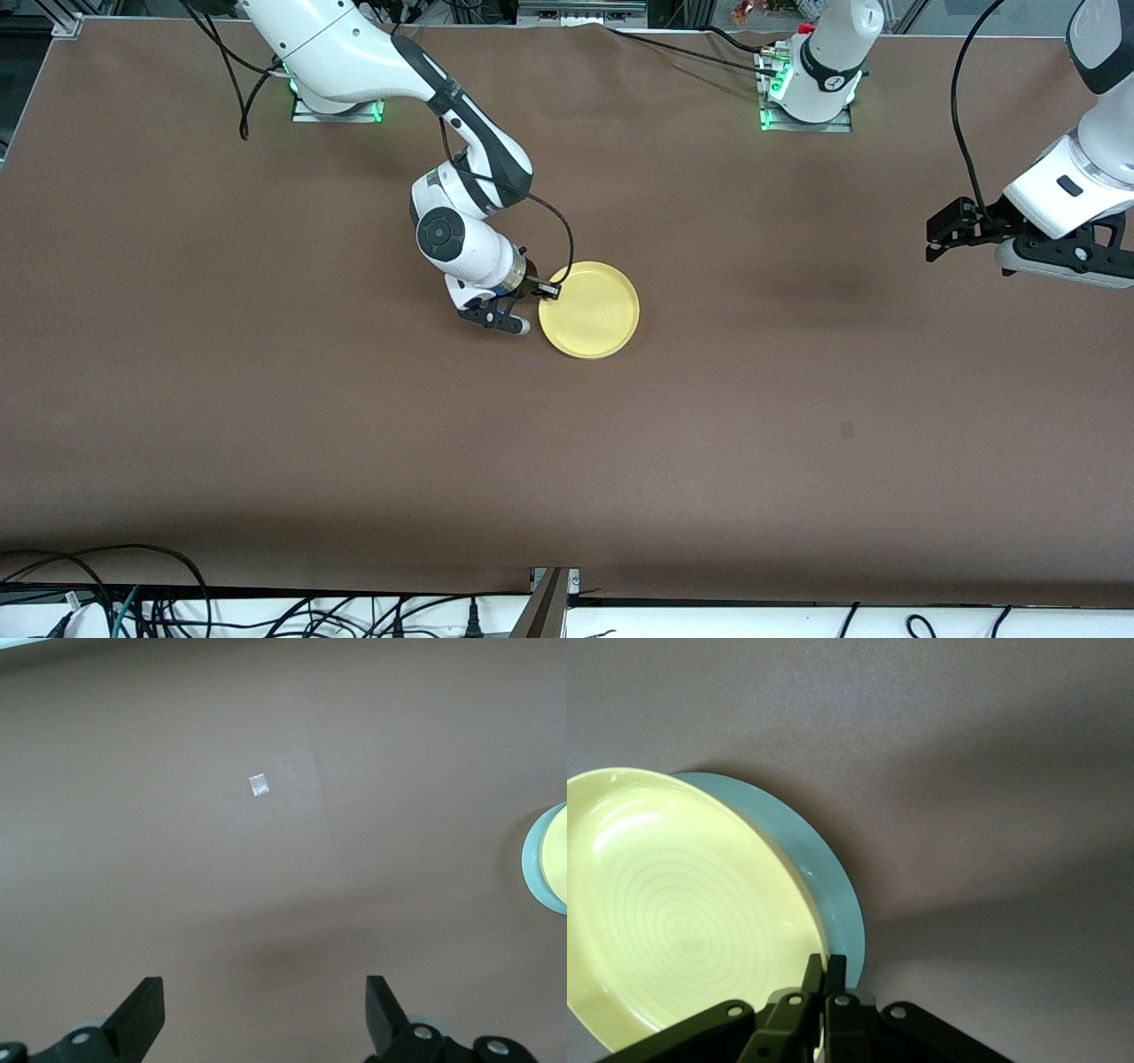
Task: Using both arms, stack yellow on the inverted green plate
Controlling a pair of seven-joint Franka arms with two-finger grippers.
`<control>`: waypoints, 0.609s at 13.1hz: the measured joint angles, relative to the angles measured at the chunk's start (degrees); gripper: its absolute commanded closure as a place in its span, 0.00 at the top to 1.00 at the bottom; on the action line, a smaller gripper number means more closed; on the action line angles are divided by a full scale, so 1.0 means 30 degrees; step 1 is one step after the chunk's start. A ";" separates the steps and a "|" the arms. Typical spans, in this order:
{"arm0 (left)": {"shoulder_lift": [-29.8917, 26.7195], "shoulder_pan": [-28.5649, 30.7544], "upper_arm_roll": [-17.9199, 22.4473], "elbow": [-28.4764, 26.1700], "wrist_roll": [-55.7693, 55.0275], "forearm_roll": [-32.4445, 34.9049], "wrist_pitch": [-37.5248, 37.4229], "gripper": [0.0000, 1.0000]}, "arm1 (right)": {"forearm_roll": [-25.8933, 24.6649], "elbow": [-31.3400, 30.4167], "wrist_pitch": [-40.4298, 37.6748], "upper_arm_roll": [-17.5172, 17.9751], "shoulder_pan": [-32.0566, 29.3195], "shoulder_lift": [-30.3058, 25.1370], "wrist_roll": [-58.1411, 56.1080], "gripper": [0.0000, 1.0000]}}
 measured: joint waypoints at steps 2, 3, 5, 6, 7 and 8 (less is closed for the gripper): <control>-0.0001 -0.0014 -0.0126 0.0000 0.0061 0.0050 0.0258 1.00 | 0.0000 0.0013 0.0005 -0.0002 0.0002 -0.0013 0.0461 1.00; -0.0001 -0.0016 -0.0251 0.0000 0.0067 0.0081 0.0316 1.00 | -0.0001 0.0063 0.0019 -0.0002 0.0006 -0.0103 0.0698 1.00; -0.0001 -0.0014 -0.0349 0.0000 0.0069 0.0098 0.0326 1.00 | -0.0013 0.0331 -0.0253 -0.0208 0.0013 -0.0724 0.0786 1.00; -0.0002 0.0004 -0.0348 0.0001 0.0069 0.0099 0.0327 1.00 | -0.0117 0.0634 -0.1091 -0.0644 0.0021 -0.1235 0.0783 1.00; -0.0002 0.0032 -0.0345 0.0001 0.0070 0.0100 0.0327 1.00 | -0.0401 0.1192 -0.2647 -0.1318 0.0019 -0.1764 0.0594 1.00; -0.0002 0.0052 -0.0342 0.0001 0.0074 0.0100 0.0326 1.00 | -0.0758 0.1953 -0.4610 -0.2162 -0.0003 -0.2218 0.0013 1.00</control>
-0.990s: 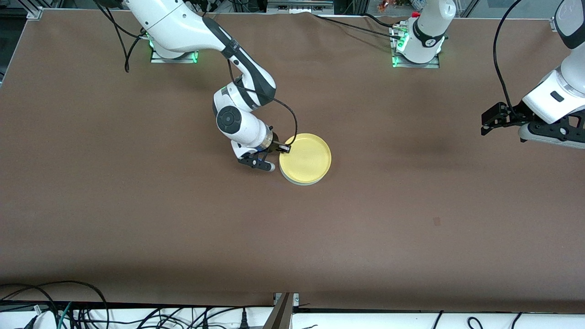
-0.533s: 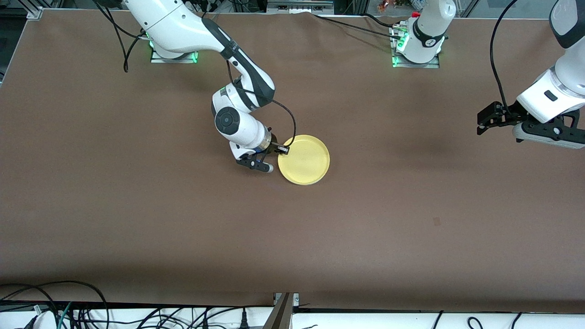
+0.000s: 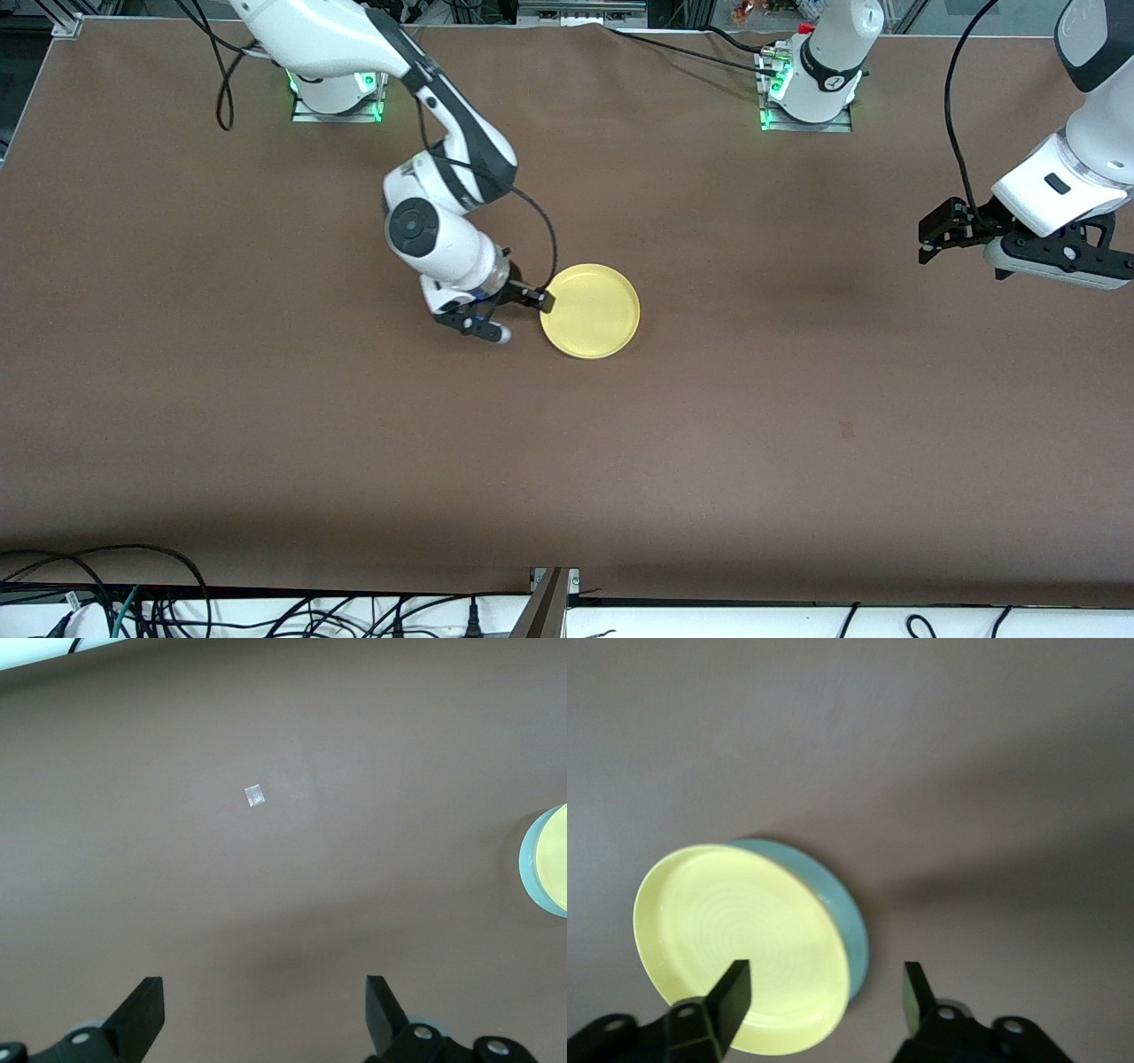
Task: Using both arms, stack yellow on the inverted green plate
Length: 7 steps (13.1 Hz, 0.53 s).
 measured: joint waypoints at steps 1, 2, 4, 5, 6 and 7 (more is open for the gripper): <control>0.0000 0.0007 0.0002 0.0000 0.0002 0.0000 0.0000 1.00 | -0.0255 0.0842 -0.1877 -0.0979 -0.0033 -0.0327 -0.1009 1.00; 0.0000 0.0011 0.0004 0.0000 0.0002 0.0000 0.0000 1.00 | -0.0322 0.1669 -0.3477 -0.2098 -0.0072 -0.0527 -0.2385 1.00; -0.0001 0.0017 0.0008 0.0000 0.0003 0.0001 0.0000 1.00 | -0.0329 0.2924 -0.5788 -0.4494 -0.0158 -0.0602 -0.5423 1.00; 0.0000 0.0019 0.0009 0.0000 0.0003 0.0001 0.0000 1.00 | -0.0331 0.3288 -0.6743 -0.5658 -0.0207 -0.0595 -0.7076 1.00; 0.0000 0.0020 0.0010 0.0000 0.0003 0.0001 0.0000 1.00 | -0.0333 0.3632 -0.7756 -0.6632 -0.0252 -0.0592 -0.8563 1.00; 0.0000 0.0021 0.0010 0.0000 0.0003 0.0001 0.0000 1.00 | -0.0340 0.4041 -0.8993 -0.7501 -0.0279 -0.0607 -0.9824 1.00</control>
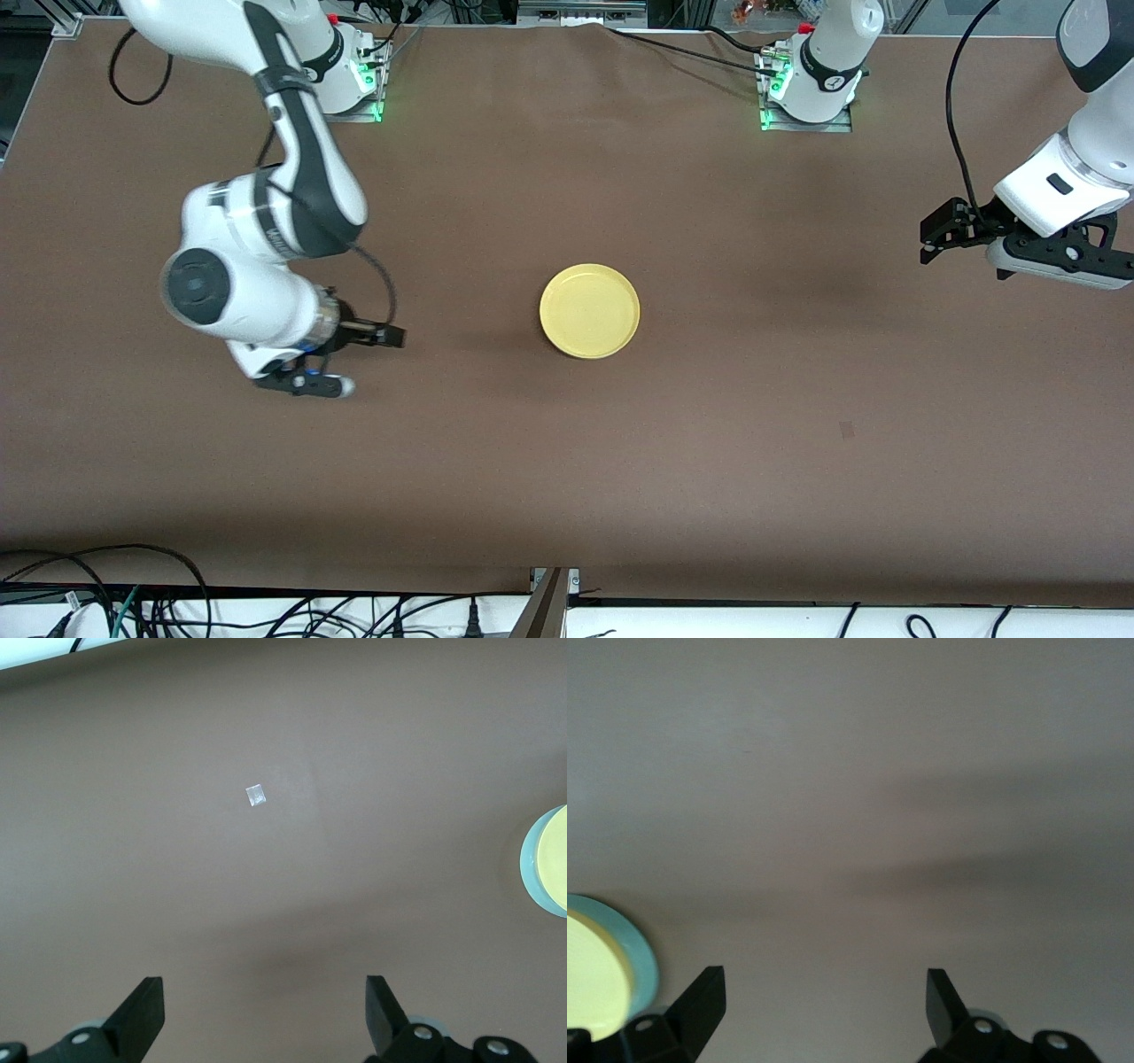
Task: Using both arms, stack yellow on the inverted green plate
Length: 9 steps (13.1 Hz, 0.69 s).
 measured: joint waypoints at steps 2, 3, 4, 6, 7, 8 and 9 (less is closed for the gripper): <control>0.0000 0.0005 0.0005 0.0000 0.0000 0.0000 0.0000 1.00 | -0.0009 0.0859 -0.2778 -0.1709 -0.0016 -0.0180 -0.2577 1.00; 0.0000 0.0010 0.0010 0.0000 0.0000 0.0000 0.0000 1.00 | -0.0061 0.1182 -0.3804 -0.2312 -0.0201 -0.0474 -0.3562 1.00; 0.0000 0.0014 0.0016 0.0000 0.0001 0.0000 0.0000 1.00 | -0.0195 0.1373 -0.4538 -0.2491 -0.0700 -0.0979 -0.4044 1.00; 0.0000 0.0019 0.0021 0.0000 0.0000 0.0000 0.0001 1.00 | -0.0565 0.1393 -0.5843 -0.1832 -0.2513 -0.2489 -0.4497 1.00; 0.0000 0.0016 0.0017 0.0000 0.0000 0.0000 0.0006 1.00 | -0.1321 0.1352 -0.6378 -0.0998 -0.3694 -0.3327 -0.4693 1.00; 0.0000 0.0014 0.0011 0.0000 0.0000 0.0000 0.0013 1.00 | -0.2472 0.1289 -0.6932 -0.0007 -0.4841 -0.4160 -0.4851 1.00; 0.0000 0.0012 0.0003 -0.0001 0.0005 0.0000 0.0016 1.00 | -0.3514 0.1220 -0.7438 0.0876 -0.5715 -0.4951 -0.4880 1.00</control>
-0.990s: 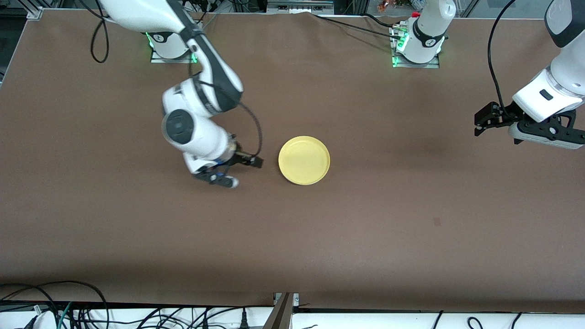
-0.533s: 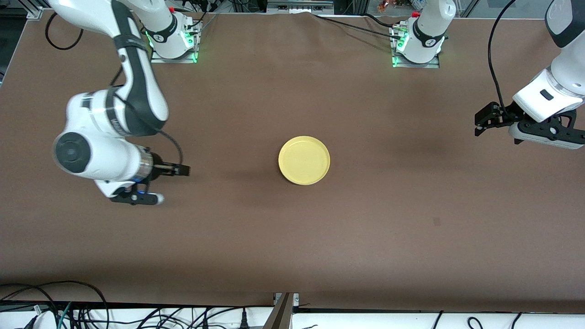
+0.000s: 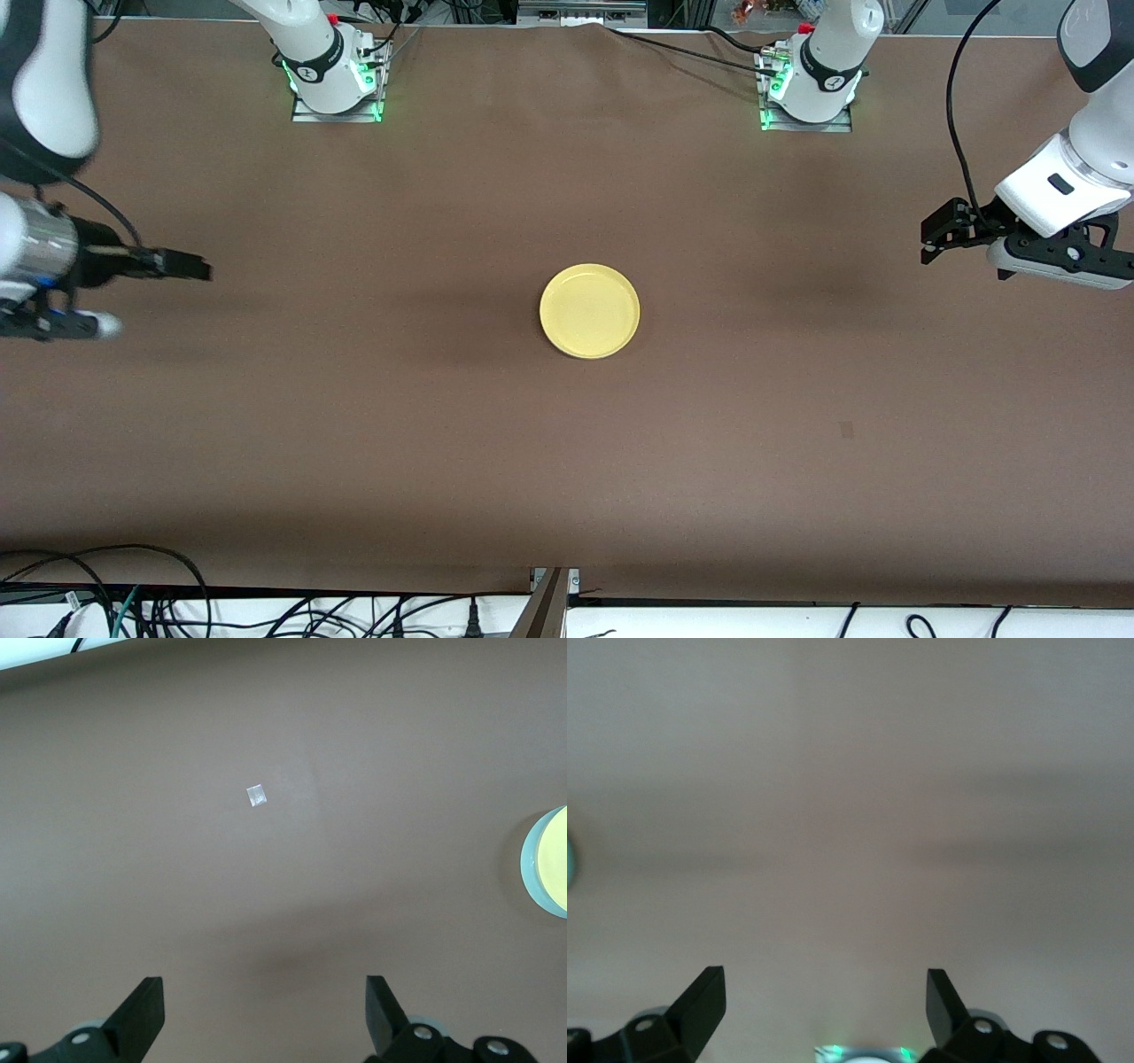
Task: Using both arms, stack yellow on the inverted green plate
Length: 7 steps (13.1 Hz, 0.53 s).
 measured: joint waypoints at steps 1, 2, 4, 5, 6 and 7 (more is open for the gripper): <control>0.0000 -0.0001 -0.0004 0.0000 0.0018 0.0000 -0.0002 1.00 | -0.0563 -0.0040 -0.0233 0.0519 -0.0493 -0.0703 0.0000 1.00; 0.0000 -0.0001 -0.0004 0.0000 0.0024 0.0000 -0.0002 1.00 | -0.0774 -0.0172 -0.0303 0.0772 -0.0806 -0.1401 0.0023 1.00; -0.0001 -0.0004 -0.0010 0.0001 0.0040 0.0000 -0.0002 1.00 | -0.0763 -0.0741 -0.0267 0.0948 -0.1513 -0.2641 -0.0073 1.00; 0.0000 -0.0007 -0.0016 0.0000 0.0052 0.0000 -0.0002 1.00 | -0.0763 -0.0971 -0.0267 0.1067 -0.1803 -0.3192 -0.0317 1.00; 0.0000 -0.0010 -0.0020 0.0000 0.0061 0.0000 -0.0002 1.00 | -0.0782 -0.1149 -0.0339 0.1256 -0.1960 -0.3697 -0.0450 1.00; 0.0000 -0.0011 -0.0022 0.0001 0.0068 0.0000 -0.0002 1.00 | -0.0808 -0.1312 -0.0496 0.1413 -0.1993 -0.4141 -0.0451 1.00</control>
